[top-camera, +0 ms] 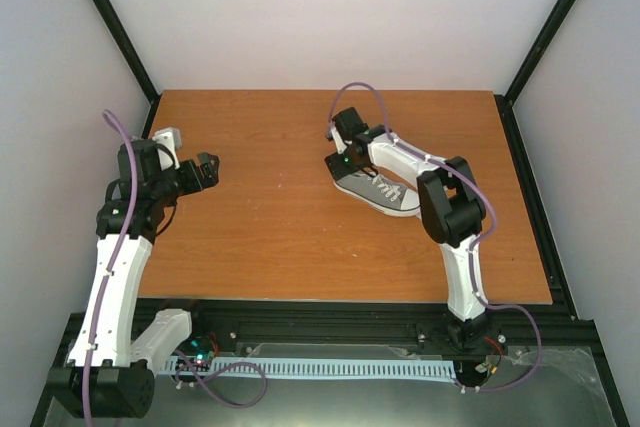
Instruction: Tie the shoes
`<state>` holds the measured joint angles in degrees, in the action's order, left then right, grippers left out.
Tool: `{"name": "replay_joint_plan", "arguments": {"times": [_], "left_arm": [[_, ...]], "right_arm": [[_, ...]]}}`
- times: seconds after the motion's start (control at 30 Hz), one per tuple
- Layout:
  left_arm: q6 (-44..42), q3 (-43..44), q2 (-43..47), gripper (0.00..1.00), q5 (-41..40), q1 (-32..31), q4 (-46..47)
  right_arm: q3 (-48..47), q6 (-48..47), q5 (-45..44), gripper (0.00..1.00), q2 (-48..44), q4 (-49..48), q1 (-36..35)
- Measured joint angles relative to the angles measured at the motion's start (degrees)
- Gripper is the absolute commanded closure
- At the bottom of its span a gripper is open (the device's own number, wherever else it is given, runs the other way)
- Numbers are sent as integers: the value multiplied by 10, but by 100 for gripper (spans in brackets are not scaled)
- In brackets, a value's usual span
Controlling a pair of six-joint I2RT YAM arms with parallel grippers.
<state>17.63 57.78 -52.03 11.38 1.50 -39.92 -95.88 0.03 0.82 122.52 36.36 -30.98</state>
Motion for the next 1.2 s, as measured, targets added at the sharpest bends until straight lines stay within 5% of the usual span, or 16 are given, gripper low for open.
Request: {"name": "replay_joint_plan", "arguments": {"times": [0.07,0.1,0.33,0.57,0.87,1.03,1.2], "left_arm": [[0,0,-2,0,0,0,0],[0,0,-2,0,0,0,0],[0,0,-2,0,0,0,0],[-1,0,-2,0,-1,0,0],[-1,0,-2,0,-7,0,0],[-1,0,0,0,-7,0,0],[-1,-4,4,0,-7,0,0]], "right_arm": [[-4,6,-8,91,21,7,-5],[-9,7,-12,96,23,8,-8],[-2,17,-62,97,-2,5,-14],[-10,13,-86,97,-129,11,5],[-77,1,-96,97,-219,-30,132],[-73,-24,0,97,-225,-65,118],[60,-54,84,97,-238,-147,34]]}}
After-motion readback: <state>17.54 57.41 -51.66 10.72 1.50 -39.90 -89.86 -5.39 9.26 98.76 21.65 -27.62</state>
